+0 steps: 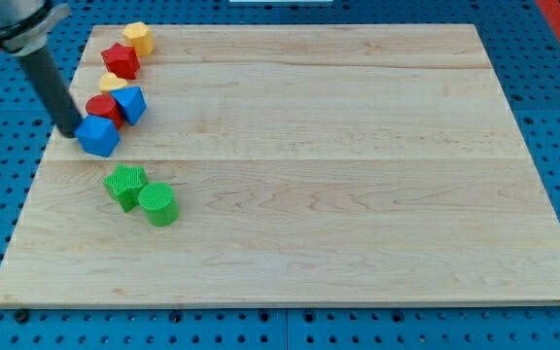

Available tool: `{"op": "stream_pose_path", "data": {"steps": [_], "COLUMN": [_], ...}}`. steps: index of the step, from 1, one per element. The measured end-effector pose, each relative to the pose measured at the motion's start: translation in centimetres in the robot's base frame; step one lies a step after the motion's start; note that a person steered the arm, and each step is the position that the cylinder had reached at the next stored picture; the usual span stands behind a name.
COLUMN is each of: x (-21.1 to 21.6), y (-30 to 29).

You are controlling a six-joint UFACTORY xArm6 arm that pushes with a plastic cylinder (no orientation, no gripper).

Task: Separate the red circle and blue triangle from the group of blocks

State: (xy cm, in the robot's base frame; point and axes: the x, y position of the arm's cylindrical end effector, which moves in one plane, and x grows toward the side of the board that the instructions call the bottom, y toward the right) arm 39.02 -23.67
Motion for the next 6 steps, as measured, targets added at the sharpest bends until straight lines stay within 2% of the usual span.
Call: {"op": "stream_pose_path", "data": {"steps": [1,2,3,4,5,6], "x": [-0.8,-2.8,-5.9,-6.9,-6.9,-4.3], "y": [3.9,3.0,7.2,13.0,18.2,18.6]}}
